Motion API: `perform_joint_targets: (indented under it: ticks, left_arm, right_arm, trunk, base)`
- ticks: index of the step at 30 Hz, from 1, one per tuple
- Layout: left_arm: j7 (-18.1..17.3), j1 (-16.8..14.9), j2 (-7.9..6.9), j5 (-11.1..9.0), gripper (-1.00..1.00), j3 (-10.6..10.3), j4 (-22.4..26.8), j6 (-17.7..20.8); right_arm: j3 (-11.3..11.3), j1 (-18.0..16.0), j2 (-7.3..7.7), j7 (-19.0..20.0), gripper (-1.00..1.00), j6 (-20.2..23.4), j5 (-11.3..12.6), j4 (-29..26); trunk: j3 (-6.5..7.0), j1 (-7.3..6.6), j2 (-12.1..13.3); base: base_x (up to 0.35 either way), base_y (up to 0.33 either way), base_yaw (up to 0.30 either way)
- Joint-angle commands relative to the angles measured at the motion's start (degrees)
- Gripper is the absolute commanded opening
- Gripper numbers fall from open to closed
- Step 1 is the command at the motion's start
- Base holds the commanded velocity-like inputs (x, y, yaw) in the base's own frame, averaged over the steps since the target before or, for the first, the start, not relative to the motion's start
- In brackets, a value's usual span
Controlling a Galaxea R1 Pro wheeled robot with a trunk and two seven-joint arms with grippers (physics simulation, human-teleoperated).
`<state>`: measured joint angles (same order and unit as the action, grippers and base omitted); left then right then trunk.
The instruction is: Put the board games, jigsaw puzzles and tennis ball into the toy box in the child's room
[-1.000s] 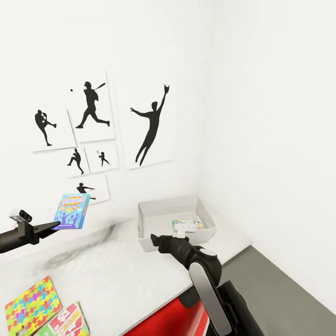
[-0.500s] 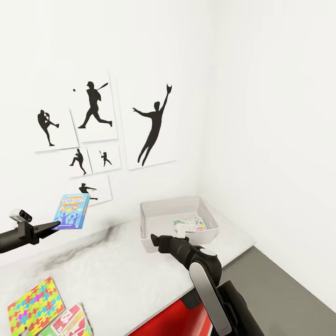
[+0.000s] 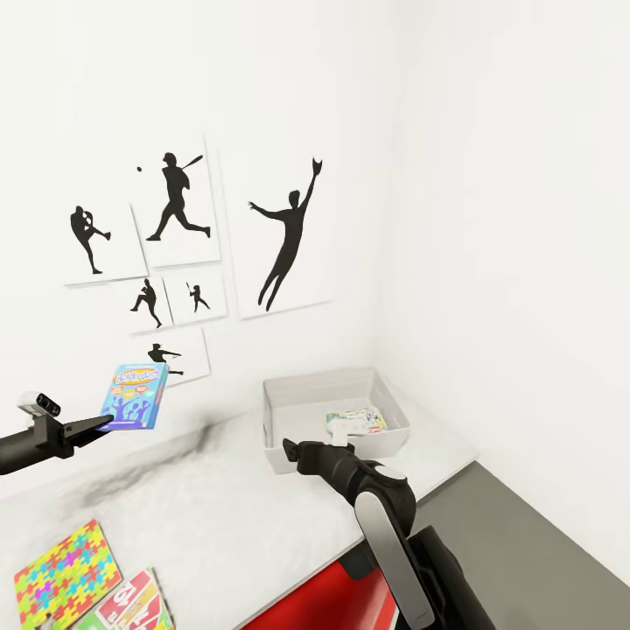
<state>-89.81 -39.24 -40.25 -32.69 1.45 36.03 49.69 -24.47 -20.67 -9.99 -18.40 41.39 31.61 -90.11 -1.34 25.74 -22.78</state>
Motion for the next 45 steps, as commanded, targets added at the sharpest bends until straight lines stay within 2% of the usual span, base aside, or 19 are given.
perform_joint_targets:
  ticks: [1,6,11,14,15,16,17,18,19,21,22,25,28,30,31,34,39,42,45]
  left_arm:
    - [-0.2,-0.1,0.02,-0.1,-1.00,0.0,0.0,0.6]
    - [-0.2,-0.1,0.46,-0.1,-1.00,0.0,0.1,0.8]
    - [1.0,-0.6,5.11,0.3,-1.00,-0.2,1.5,2.1]
    - [4.9,-3.8,8.09,0.5,-1.00,-0.2,4.2,6.0]
    - [7.6,-5.3,9.48,0.5,-1.00,-0.2,4.8,7.3]
    - [12.3,-7.7,11.97,0.3,-1.00,-0.1,5.3,8.4]
    - [15.3,-9.4,13.59,0.2,-1.00,-0.1,5.4,8.8]
    - [18.2,-11.1,15.30,0.1,-1.00,-0.1,5.4,9.1]
    - [19.6,-12.0,16.17,0.1,-1.00,-0.1,5.3,9.2]
    - [24.8,-14.6,19.79,0.1,-1.00,-0.1,4.5,9.4]
    - [28.3,-16.2,22.34,0.0,-1.00,0.0,3.6,9.4]
    - [34.1,-18.5,27.33,-0.2,-1.00,0.1,1.9,9.4]
    - [37.4,-19.2,30.43,-0.2,-1.00,0.2,1.5,9.2]
    - [40.4,-19.5,33.36,-0.2,-1.00,0.4,1.0,8.7]
    - [41.2,-19.5,34.04,-0.2,-1.00,0.4,0.7,8.3]
    - [45.4,-19.6,37.41,-0.2,-1.00,0.6,-3.9,2.1]
    - [49.4,-19.6,40.43,-0.3,-1.00,0.7,-10.8,-5.5]
    - [50.1,-19.6,41.34,-0.3,-1.00,0.7,-12.0,-7.5]
    - [50.5,-19.6,43.46,-0.2,-1.00,0.7,-14.3,-10.9]
  right_arm:
    - [0.0,-0.1,0.00,-0.6,1.00,0.2,0.6,-0.1]
    - [0.8,-0.1,0.00,-0.5,1.00,0.3,0.8,-0.1]
    - [5.5,-0.2,0.00,0.1,1.00,0.5,1.0,-0.1]
    - [9.0,-0.3,0.00,2.8,1.00,0.9,1.1,-0.2]
    - [10.8,-0.3,0.00,4.6,1.00,1.0,1.1,-0.2]
    - [15.0,-0.2,0.00,8.3,1.00,1.1,1.1,-0.2]
    - [18.1,-0.2,0.01,11.3,1.00,1.1,1.3,-0.2]
    - [21.4,-0.2,0.75,15.0,1.00,1.3,1.7,-0.2]
    - [23.0,-0.2,1.07,17.1,1.00,1.4,1.9,-0.2]
    - [28.6,-0.1,2.08,25.6,1.00,3.0,2.7,-0.2]
    - [32.3,-0.1,2.60,31.7,1.00,5.5,3.0,-0.2]
    - [36.7,-0.1,3.00,40.9,1.00,9.9,3.2,-0.2]
    - [37.8,-0.1,3.11,45.4,1.00,11.8,3.3,-0.2]
    - [38.2,-0.1,3.18,48.4,1.00,12.8,3.3,-0.2]
    - [38.3,-0.1,3.19,48.9,1.00,12.9,3.3,-0.2]
    - [38.8,-0.1,3.92,50.6,1.00,13.2,3.3,-0.2]
    - [39.2,-0.1,5.67,53.1,1.00,12.9,3.3,-0.1]
    - [39.2,-0.1,5.85,54.8,1.00,12.7,3.3,-0.1]
    - [39.0,-0.1,5.77,56.2,1.00,12.6,3.3,-0.1]
  trunk:
    - [-0.14,0.04,-0.1]
    - [-0.14,0.04,-0.1]
    - [-0.14,0.04,-0.1]
    - [-0.14,0.04,-0.1]
    - [-0.14,0.04,-0.1]
    - [-0.14,0.04,-0.1]
    - [-0.14,0.04,-0.1]
    - [-0.14,0.04,-0.1]
    - [-0.14,0.04,-0.1]
    - [-0.14,0.04,-0.1]
    - [-0.14,0.04,-0.1]
    - [-0.14,0.04,-0.1]
    - [-0.14,0.04,-0.1]
    - [-0.14,0.04,-0.1]
    - [-0.14,0.04,-0.1]
    - [-0.14,0.04,-0.1]
    - [-0.14,0.04,-0.1]
    - [-0.14,0.04,-0.1]
    - [-0.14,0.04,-0.1]
  base:
    - [0.000,0.000,0.000]
    - [0.000,0.000,0.000]
    - [0.000,0.000,0.000]
    - [0.000,0.000,0.000]
    - [0.000,0.000,0.000]
    - [0.000,0.000,0.000]
    - [0.000,0.000,0.000]
    - [0.000,0.000,0.000]
    - [0.000,0.000,0.000]
    - [0.000,0.000,0.000]
    - [0.000,0.000,0.000]
    - [0.000,0.000,0.000]
    - [0.000,0.000,0.000]
    - [0.000,0.000,0.000]
    - [0.000,0.000,0.000]
    - [0.000,0.000,0.000]
    - [0.000,0.000,0.000]
    - [0.000,0.000,0.000]
    - [0.000,0.000,0.000]
